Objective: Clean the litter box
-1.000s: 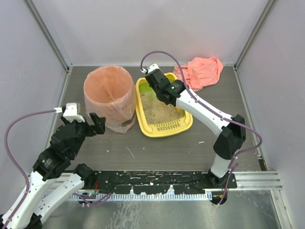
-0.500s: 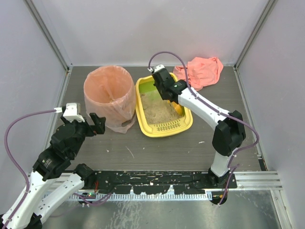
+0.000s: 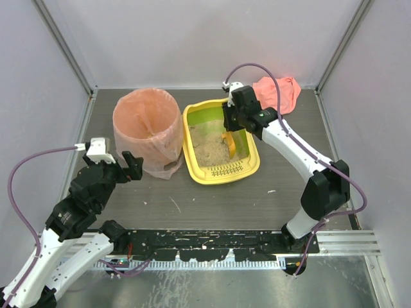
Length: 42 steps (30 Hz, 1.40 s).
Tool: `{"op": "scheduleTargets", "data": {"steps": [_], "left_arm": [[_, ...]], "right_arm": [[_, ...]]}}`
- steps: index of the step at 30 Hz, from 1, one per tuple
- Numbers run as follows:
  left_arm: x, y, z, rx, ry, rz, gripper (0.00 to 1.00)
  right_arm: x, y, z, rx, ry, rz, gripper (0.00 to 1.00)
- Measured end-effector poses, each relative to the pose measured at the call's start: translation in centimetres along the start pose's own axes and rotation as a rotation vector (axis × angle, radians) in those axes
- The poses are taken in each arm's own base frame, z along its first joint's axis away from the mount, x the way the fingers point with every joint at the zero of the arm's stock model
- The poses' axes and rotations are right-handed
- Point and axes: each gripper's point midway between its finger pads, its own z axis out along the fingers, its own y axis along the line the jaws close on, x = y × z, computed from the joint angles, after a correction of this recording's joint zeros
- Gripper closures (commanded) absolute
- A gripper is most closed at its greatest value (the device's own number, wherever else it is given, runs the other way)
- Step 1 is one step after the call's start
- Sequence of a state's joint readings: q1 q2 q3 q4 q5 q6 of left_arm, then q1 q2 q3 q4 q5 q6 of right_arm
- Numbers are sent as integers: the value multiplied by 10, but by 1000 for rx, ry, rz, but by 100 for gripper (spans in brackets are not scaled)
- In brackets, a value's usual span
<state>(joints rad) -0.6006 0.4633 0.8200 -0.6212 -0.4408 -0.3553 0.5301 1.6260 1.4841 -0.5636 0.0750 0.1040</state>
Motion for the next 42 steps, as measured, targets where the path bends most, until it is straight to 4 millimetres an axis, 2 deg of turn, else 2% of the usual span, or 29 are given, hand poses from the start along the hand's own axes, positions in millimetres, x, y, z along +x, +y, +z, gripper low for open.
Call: {"op": "scheduleTargets", "data": {"steps": [12, 17, 21, 27, 34, 42], "left_arm": [[3, -1, 4, -5, 15, 7, 2], [3, -1, 4, -6, 18, 9, 2], [3, -1, 4, -6, 18, 9, 2], [4, -2, 4, -4, 19, 9, 2], [6, -3, 6, -2, 29, 13, 2], [9, -5, 9, 5, 44, 18, 2]], "right_arm": [[-1, -30, 4, -156, -64, 232, 100], [2, -35, 8, -218, -78, 308, 99], [7, -38, 11, -255, -90, 369, 99], [24, -45, 17, -302, -112, 509, 99], [45, -43, 27, -347, -131, 677, 99], [55, -38, 30, -380, -152, 789, 99]]}}
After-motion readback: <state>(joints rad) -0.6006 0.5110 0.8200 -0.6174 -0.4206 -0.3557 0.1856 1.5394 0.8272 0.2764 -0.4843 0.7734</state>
